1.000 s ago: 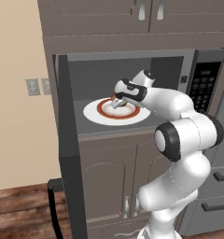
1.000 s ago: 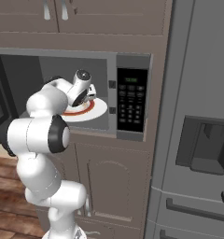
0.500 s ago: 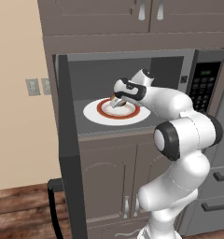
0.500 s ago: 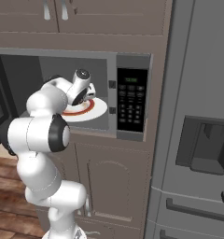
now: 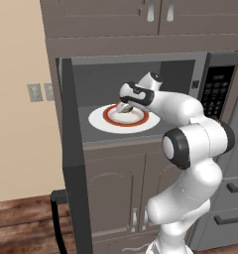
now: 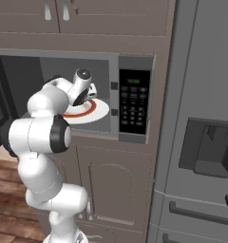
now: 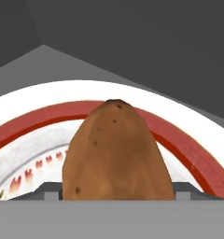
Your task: Retrieve the reheated potato from the microwave, then place the potato, cheese, and condiment on the cutting board.
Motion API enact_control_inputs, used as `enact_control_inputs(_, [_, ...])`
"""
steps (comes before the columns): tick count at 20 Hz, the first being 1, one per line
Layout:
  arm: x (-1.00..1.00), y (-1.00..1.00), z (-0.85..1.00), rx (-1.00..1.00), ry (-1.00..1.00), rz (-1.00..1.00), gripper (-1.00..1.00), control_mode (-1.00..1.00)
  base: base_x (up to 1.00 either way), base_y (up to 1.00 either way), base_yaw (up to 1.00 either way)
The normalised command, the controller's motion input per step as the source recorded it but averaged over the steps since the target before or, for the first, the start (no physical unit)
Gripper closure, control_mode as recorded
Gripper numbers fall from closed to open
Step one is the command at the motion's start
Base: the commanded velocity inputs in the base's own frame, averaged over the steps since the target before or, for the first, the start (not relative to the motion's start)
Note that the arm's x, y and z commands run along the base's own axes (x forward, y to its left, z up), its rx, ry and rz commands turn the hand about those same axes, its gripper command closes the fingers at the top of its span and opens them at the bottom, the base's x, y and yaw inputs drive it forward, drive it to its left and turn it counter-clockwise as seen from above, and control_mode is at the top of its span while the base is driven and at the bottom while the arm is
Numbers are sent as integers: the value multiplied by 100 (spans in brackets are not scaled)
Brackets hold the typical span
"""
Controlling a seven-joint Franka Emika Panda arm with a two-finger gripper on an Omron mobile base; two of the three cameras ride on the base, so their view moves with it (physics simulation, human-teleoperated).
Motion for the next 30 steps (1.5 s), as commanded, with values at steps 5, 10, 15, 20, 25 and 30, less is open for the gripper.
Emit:
enact_control_inputs(5, [0, 1, -15, 0, -3, 2, 100, -100, 0, 0, 0])
enact_control_inputs(10, [-2, 0, -13, 0, -5, 2, 100, -100, 0, 0, 0])
enact_control_inputs(15, [-30, 0, 1, 0, -10, 0, 100, -100, 0, 0, 0])
enact_control_inputs(20, [-52, 0, 15, 2, -5, 0, 100, -100, 0, 0, 0])
enact_control_inputs(25, [-53, 0, 21, 9, -1, -1, 100, -100, 0, 0, 0])
enact_control_inputs(30, [-43, -2, 42, 7, 1, -1, 100, -100, 0, 0, 0])
